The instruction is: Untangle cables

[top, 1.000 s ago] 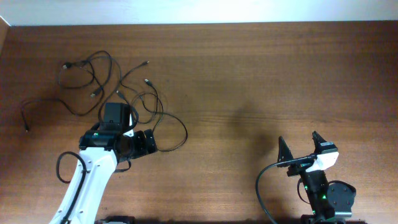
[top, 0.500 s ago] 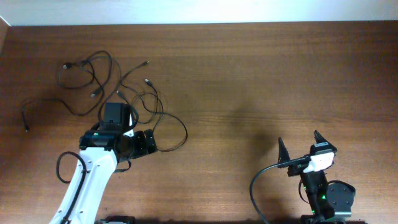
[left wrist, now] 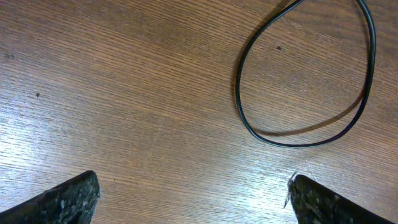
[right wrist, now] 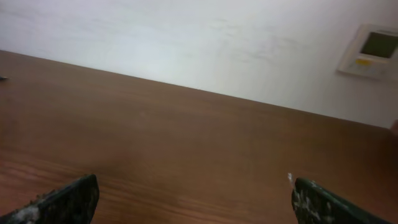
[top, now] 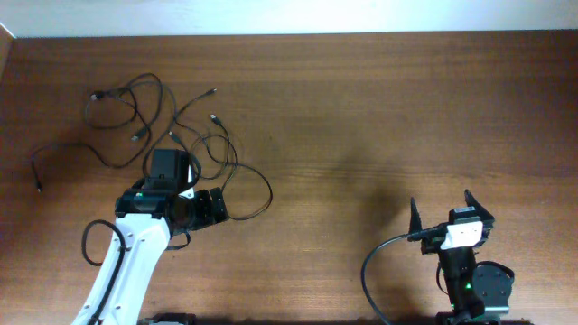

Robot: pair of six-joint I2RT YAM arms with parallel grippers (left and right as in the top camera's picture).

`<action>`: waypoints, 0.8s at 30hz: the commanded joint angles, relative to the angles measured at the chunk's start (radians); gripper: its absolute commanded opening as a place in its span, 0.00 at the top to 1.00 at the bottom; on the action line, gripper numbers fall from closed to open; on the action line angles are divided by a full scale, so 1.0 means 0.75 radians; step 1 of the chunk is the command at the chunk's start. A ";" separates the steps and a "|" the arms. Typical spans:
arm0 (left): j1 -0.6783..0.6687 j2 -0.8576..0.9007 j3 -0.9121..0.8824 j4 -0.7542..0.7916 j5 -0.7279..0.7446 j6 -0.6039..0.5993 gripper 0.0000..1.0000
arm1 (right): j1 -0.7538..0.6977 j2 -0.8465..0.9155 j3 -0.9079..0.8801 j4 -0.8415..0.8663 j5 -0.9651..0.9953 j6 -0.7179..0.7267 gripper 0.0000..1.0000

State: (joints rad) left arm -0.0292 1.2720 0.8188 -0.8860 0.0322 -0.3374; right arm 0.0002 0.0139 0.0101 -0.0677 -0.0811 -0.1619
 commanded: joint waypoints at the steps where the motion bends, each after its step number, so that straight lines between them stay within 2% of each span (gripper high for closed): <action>1: 0.008 0.007 -0.012 0.003 -0.014 -0.014 0.01 | 0.010 -0.014 -0.006 -0.012 0.055 -0.003 0.02; 9: 0.008 0.007 -0.012 0.003 -0.014 -0.014 0.01 | 0.010 -0.014 -0.006 -0.007 0.057 0.017 0.01; 13: 0.008 0.007 -0.012 0.003 -0.014 -0.014 0.01 | 0.010 -0.014 -0.006 -0.013 0.192 0.247 0.02; 16: 0.008 0.007 -0.012 0.003 -0.014 -0.014 0.01 | 0.010 -0.014 -0.006 -0.010 0.225 0.298 0.01; 24: 0.008 0.007 -0.012 0.003 -0.014 -0.014 0.01 | 0.010 -0.014 -0.006 -0.012 0.173 0.297 0.02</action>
State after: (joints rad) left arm -0.0292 1.2720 0.8188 -0.8860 0.0322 -0.3374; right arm 0.0010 0.0139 0.0101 -0.0700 0.0475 0.0406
